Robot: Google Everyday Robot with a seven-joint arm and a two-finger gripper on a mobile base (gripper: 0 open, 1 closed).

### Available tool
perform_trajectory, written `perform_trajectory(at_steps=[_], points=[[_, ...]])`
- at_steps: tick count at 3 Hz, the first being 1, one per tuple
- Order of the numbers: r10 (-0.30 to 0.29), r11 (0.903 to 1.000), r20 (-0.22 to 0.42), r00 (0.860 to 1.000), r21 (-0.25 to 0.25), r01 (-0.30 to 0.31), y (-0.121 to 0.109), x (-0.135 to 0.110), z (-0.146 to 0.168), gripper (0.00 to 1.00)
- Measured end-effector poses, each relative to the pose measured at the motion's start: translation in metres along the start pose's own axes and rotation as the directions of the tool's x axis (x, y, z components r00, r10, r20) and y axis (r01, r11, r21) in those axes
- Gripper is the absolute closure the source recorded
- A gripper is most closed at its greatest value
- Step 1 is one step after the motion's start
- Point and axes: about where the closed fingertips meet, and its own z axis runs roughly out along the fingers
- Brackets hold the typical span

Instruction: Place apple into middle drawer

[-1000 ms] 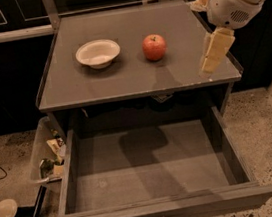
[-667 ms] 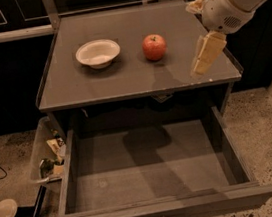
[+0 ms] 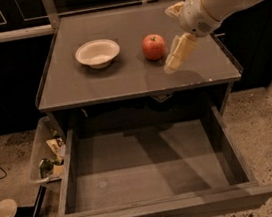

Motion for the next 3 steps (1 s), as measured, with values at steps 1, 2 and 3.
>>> perform_trajectory(at_steps=[1, 2, 3], points=[[0.053, 0.9977, 0.075, 0.996, -0.045, -0.050, -0.012, 0.001, 0.025, 0.00], [0.102, 0.9921, 0.107, 0.989, -0.083, -0.093, -0.020, 0.008, 0.047, 0.00], [0.119, 0.9899, 0.119, 0.986, -0.092, -0.108, -0.026, 0.012, 0.060, 0.00]])
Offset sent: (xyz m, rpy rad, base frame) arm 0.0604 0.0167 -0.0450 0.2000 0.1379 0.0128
